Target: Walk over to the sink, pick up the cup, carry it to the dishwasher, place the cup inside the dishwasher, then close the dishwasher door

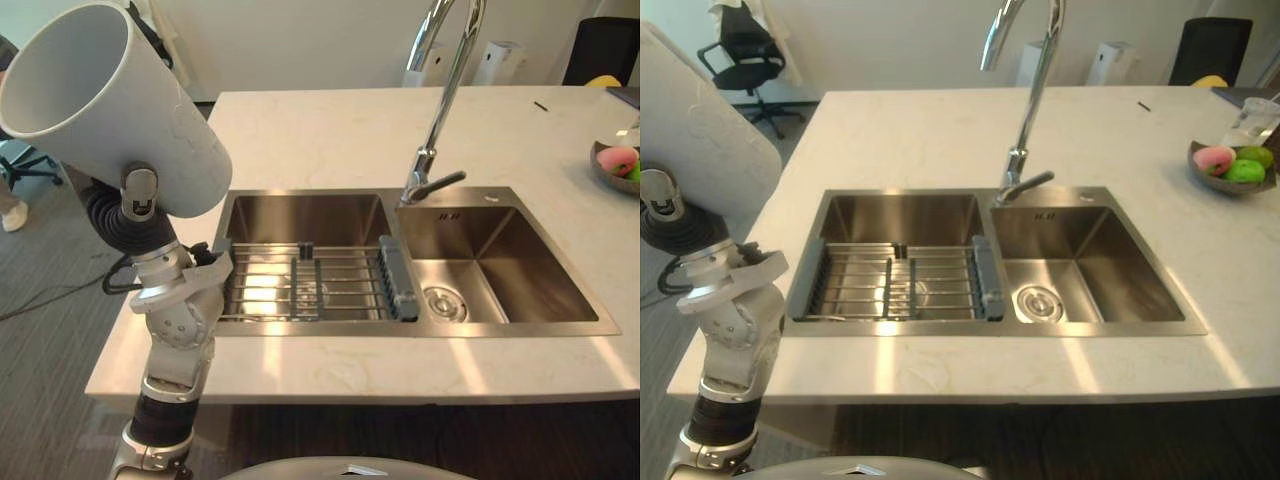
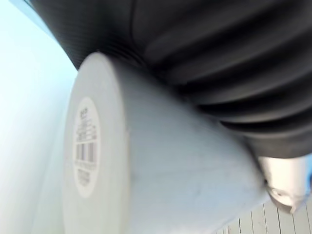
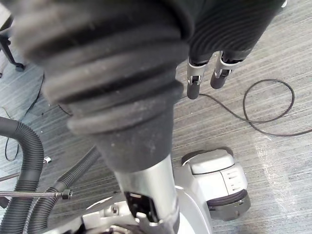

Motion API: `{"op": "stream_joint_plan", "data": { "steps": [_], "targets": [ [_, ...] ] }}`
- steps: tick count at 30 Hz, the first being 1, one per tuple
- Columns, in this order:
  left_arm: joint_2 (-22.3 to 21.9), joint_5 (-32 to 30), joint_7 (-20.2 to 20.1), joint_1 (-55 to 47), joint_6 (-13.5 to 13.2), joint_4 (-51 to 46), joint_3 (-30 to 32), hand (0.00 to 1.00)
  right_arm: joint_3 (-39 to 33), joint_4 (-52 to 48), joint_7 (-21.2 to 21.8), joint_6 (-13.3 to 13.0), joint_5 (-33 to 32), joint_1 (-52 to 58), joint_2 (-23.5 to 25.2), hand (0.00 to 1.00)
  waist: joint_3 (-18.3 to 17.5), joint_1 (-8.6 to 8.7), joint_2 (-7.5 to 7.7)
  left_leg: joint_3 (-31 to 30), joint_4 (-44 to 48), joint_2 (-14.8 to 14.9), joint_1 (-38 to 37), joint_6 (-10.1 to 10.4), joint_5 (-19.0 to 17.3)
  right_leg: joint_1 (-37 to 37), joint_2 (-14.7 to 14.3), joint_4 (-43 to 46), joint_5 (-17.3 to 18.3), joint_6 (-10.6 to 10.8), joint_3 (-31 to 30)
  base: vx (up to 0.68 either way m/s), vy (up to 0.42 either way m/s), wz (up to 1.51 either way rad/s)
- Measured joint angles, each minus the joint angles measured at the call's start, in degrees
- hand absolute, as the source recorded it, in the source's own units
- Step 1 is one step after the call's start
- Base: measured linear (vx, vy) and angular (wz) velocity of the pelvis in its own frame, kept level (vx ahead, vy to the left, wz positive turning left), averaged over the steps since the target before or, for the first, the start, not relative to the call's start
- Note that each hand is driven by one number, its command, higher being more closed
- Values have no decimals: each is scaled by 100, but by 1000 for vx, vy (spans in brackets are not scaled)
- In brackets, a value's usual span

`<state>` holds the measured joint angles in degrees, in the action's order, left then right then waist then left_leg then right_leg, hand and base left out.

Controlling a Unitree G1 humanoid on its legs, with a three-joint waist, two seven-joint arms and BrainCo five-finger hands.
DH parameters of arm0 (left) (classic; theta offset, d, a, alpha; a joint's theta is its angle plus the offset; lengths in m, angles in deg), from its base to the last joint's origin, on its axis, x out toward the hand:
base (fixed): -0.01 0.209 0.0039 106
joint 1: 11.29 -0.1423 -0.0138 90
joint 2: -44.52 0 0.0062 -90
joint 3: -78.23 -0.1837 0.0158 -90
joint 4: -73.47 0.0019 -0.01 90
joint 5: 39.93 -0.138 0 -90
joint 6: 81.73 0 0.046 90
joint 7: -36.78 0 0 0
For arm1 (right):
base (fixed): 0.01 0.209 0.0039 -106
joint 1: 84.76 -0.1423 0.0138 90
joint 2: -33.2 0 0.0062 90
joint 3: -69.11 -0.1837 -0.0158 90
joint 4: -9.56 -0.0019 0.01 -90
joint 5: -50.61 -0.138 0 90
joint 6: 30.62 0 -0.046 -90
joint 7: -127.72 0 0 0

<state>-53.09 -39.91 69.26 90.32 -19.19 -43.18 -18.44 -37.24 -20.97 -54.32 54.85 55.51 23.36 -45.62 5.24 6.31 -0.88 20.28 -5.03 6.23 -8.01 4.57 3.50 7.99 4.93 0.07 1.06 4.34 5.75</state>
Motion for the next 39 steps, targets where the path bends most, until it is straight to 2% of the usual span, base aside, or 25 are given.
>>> {"op": "stream_joint_plan", "data": {
  "steps": [6,7,12,17,21,23,24,25,27,28,29,30,31,32,33,34,35,37,38,39],
  "targets": [
    [-1,-554,201,-31,60,9,-4,100,47,8,27,3,-6,21,-4,0,-52,-9,22,-144,0,-23,49,-54,74,43,12,-93,-55,8,134,15,-1,11],
    [8,-591,218,-217,210,105,195,100,271,223,191,106,-26,23,-36,0,-245,-10,144,-189,-1,-82,189,-86,153,-4,57,-259,-229,12,132,22,1,4],
    [5,-590,221,-240,210,73,195,100,266,214,193,106,-29,25,-40,0,-244,9,144,-135,2,-75,132,-89,142,-31,38,-286,-223,17,28,1,0,-8],
    [-55,-569,213,-413,211,44,232,100,249,218,326,97,-520,187,-20,0,-313,49,95,-456,3,-118,347,-104,104,-179,58,-299,-203,4,274,24,-4,10],
    [-216,-452,217,-930,262,44,637,100,125,234,473,68,-1008,231,-5,0,-363,-20,71,-771,14,-150,351,-32,70,-89,62,-296,-94,-1,535,78,-16,20],
    [-270,-403,220,-1171,283,46,898,100,-52,348,543,39,-1173,201,6,0,-386,-107,70,-854,40,-155,309,-12,50,4,65,-233,-43,-22,632,129,-28,27],
    [-307,-363,233,-1366,321,45,1013,100,-137,482,593,20,-1181,167,7,0,-394,-226,63,-923,48,-157,290,-24,44,-4,66,-38,63,27,675,114,-29,33],
    [-316,-357,233,-1523,365,44,1111,100,-230,508,648,11,-1174,153,37,0,-376,-279,75,-1034,152,-158,332,-68,47,-17,73,181,201,29,754,113,-49,64],
    [-314,-357,245,-1759,467,40,1236,100,-228,510,666,3,-1111,41,77,0,-155,-404,173,-1317,1152,-161,776,-116,-279,-77,197,737,535,24,932,20,-55,78],
    [-317,-363,303,-1897,516,38,1268,100,-180,518,690,13,-1031,-55,9,0,152,-552,144,-1464,2183,-160,1322,-94,-397,-198,287,1211,806,-10,1114,-122,-83,86],
    [-326,-367,417,-1942,516,38,1278,100,-177,517,710,11,-995,-157,-67,0,317,-579,86,-1495,2710,-139,1670,-60,-375,-204,293,1395,906,-44,1286,-139,-93,101],
    [-337,-369,495,-1956,516,38,1287,100,-177,517,712,5,-990,-221,-129,0,419,-581,20,-1462,2940,-101,1858,-8,-340,-210,284,1499,962,-58,1443,-171,-111,124],
    [-346,-371,618,-1971,515,37,1299,100,-183,544,706,-29,-988,-344,-264,0,603,-588,-133,-1135,3137,-15,2138,162,-163,-244,280,1738,1098,-120,1794,-247,-128,167],
    [-336,-377,705,-1967,515,37,1305,100,-208,636,688,-40,-967,-509,-333,0,693,-583,-150,-622,2971,-20,2407,235,323,-392,433,1918,1267,-286,2143,-218,-107,184],
    [-343,-381,734,-1964,511,39,1313,100,-246,697,686,-34,-935,-550,-344,0,732,-583,-74,-375,2571,-154,2355,331,779,-425,613,1964,1269,-312,2376,-311,-117,194],
    [-348,-361,724,-1953,424,12,1312,100,-424,720,666,-31,-919,-632,-324,0,896,-711,-27,709,3305,102,2360,-712,34,-412,776,1909,1191,-438,2877,-286,-123,193],
    [-347,-362,659,-1955,275,9,1321,100,-452,691,688,17,-935,-635,-475,0,970,-873,-162,1560,4473,503,2067,-1386,-1016,-271,799,1681,1059,-565,3355,-367,-153,185],
    [-378,-363,532,-1968,177,-16,1316,100,-438,655,695,92,-988,-598,-489,0,960,-839,-187,1808,4821,634,1609,-1364,-1444,-99,820,1447,966,-704,3833,-190,-92,170],
    [-435,-366,306,-1959,93,-116,1255,100,-415,655,694,134,-1147,-570,-473,0,919,-765,-185,1924,4862,783,1049,-1303,-1716,58,840,1198,855,-782,4476,-109,-45,191],
    [-463,-375,186,-1947,46,-147,1221,100,-417,643,695,160,-1183,-544,-474,0,877,-742,-197,1961,4813,878,858,-1293,-1744,94,852,1136,807,-784,4730,-116,-32,241]
  ]
}}
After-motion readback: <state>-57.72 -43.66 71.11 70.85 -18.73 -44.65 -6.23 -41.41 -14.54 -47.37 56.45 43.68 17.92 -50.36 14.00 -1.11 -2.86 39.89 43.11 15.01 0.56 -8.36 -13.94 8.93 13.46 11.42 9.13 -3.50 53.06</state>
